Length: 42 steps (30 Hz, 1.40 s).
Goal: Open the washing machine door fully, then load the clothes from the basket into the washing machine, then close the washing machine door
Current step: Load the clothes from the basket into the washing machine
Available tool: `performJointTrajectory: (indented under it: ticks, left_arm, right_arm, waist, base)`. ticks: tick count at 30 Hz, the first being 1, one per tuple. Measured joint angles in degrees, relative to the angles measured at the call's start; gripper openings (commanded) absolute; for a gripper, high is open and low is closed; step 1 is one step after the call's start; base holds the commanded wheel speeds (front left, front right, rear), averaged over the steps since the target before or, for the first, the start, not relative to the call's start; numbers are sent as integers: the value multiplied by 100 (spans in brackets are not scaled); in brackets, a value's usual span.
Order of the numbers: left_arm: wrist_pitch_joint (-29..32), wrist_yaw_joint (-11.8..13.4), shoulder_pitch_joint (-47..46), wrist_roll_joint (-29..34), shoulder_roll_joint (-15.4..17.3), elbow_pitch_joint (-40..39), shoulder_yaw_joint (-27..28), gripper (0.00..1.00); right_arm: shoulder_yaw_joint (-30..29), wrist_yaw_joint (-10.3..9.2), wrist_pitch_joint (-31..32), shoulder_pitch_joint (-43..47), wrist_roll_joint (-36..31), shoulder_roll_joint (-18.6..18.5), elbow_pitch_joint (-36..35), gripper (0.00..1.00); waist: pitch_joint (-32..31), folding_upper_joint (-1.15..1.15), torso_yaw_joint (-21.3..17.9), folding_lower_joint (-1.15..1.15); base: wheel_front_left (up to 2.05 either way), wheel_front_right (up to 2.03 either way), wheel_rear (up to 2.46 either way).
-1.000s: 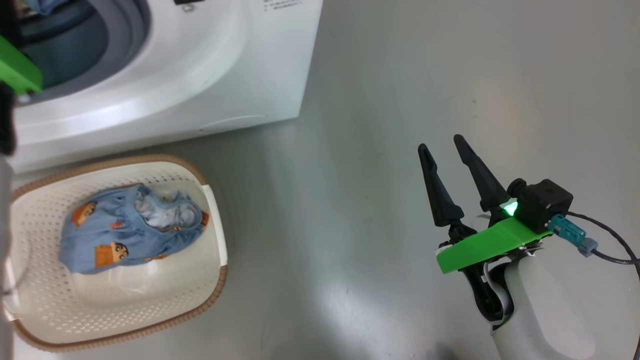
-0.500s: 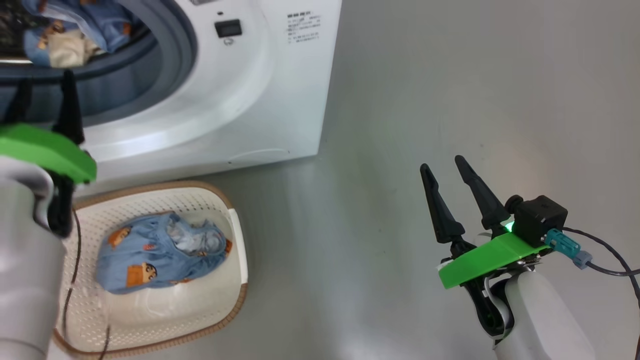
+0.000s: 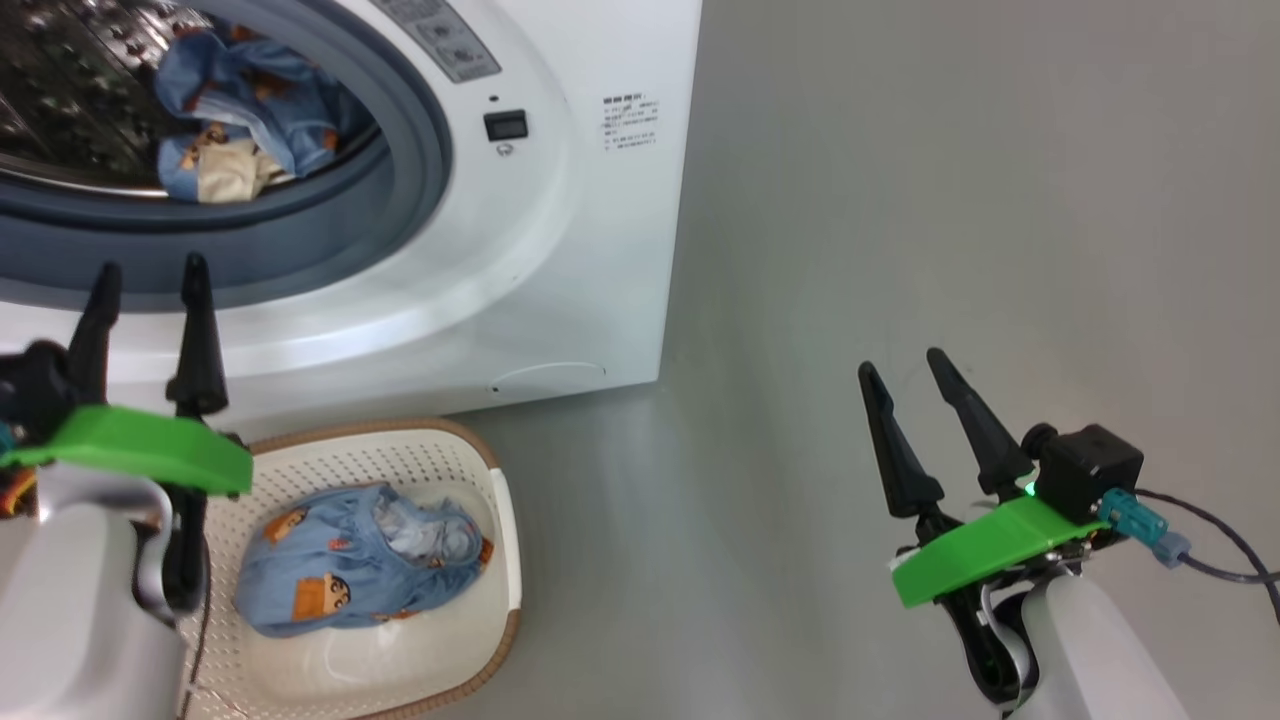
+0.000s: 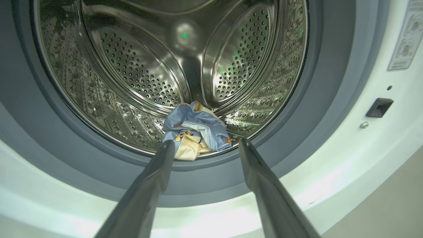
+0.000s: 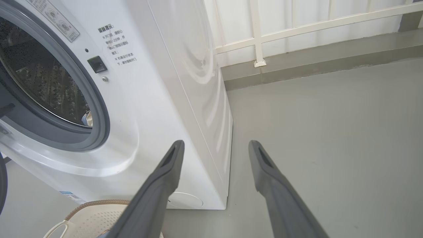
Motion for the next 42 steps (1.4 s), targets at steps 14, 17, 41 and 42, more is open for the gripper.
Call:
performJointTrajectory:
  ticks: [14,17,41,42]
  left_arm:
    - [-5,246,1947,717,-409,-1829,765,100]
    - [-5,245,2321,868,-512,-2098,920,100]
    - [-5,82,4079,1693,-1277,-2631,1482,100]
    - [-5,82,4126,1695,-1291,-2630,1484,100]
  right_arm:
    - [-56,0,0,335,-121,1,-16,100]
    - [-80,0,0,421,-186,2,-14,100]
    - [-144,0,0,871,-363,9,-71,100]
    - [-146,0,0,874,-368,9,-71,100]
  waist:
    - [-590,0,78,0]
    - [-714,0,107,0]
    - [-1444,0,174,0]
    - [-1465,0,173,0]
  base:
    - [0,0,0]
    - [0,0,0]
    - [0,0,0]
    - [0,0,0]
